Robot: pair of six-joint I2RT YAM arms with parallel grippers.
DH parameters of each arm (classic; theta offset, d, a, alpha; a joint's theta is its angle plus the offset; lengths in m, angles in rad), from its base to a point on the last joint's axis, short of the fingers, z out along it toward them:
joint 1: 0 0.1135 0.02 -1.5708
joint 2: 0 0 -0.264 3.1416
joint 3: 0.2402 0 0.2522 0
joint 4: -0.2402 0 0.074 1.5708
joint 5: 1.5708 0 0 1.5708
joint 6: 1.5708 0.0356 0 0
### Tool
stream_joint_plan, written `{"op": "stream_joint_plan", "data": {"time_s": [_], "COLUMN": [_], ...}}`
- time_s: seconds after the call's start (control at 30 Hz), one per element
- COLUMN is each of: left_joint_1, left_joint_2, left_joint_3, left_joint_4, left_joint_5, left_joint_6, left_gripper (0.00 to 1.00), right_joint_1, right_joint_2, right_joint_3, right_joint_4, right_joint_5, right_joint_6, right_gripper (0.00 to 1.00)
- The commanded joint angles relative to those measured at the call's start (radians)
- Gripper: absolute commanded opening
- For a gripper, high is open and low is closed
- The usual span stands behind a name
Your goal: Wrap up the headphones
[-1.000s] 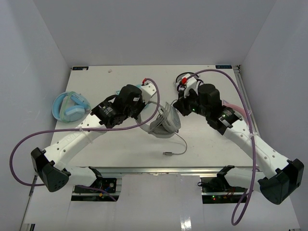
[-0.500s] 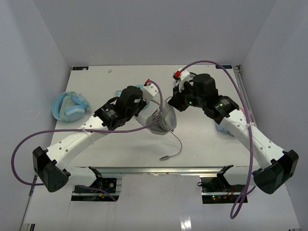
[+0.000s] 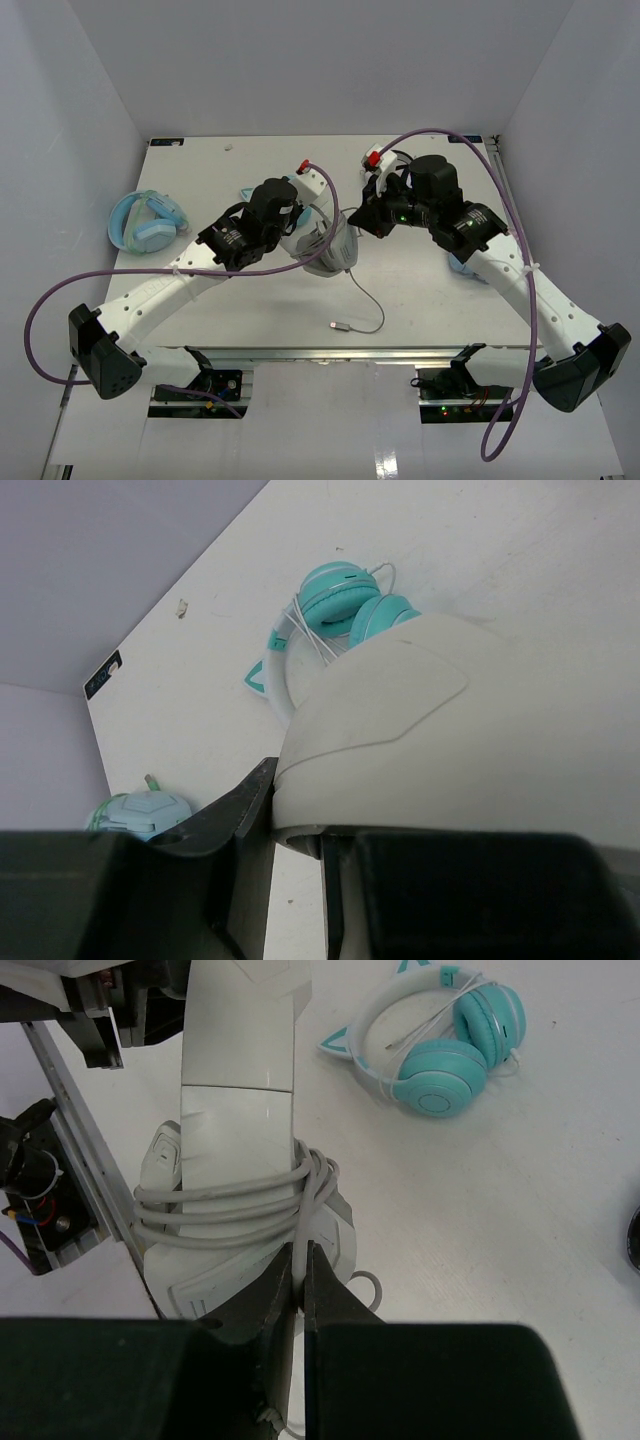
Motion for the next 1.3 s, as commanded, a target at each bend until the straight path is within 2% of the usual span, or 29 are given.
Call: {"op": "stream_joint_plan", "data": {"time_s": [0.0, 0.33, 0.83, 1.0, 1.27], "left_joint_1": [0.014, 0.014, 0.015, 0.015, 0.014], "left_joint_2": [-0.027, -0.012, -0.030, -0.019, 0.069], "left_joint_3": [-0.016, -0.014, 0.003, 0.041, 0.167], "left_joint_4": [-0.013, -0.009, -0.019, -0.052, -0.217], "left_joint_5": [-0.113, -0.154, -0.085, -0.086, -0.117], "left_joint_6": [0.012, -0.011, -0.110, -0.185, -0.422], "left_gripper": [0.00, 0.00, 0.00, 0.00, 0.00], "right_joint_1": [-0.008, -0.008, -0.008, -0.008, -0.003], "right_joint_2": [-0.053, -0.061, -0.009, 0.008, -0.018], "right_joint_3": [0.014, -0.016, -0.087, -0.108, -0.203], "right_joint_4": [0.083, 0.164, 0.307, 0.326, 0.455], "right_joint_5": [-0.097, -0.289, -0.391, -0.385, -0.394], "right_joint_6": [-0.004, 0.044, 0.127, 0.149, 0.257], "right_gripper": [0.08, 0.09, 0.16, 0.16, 0.16]}}
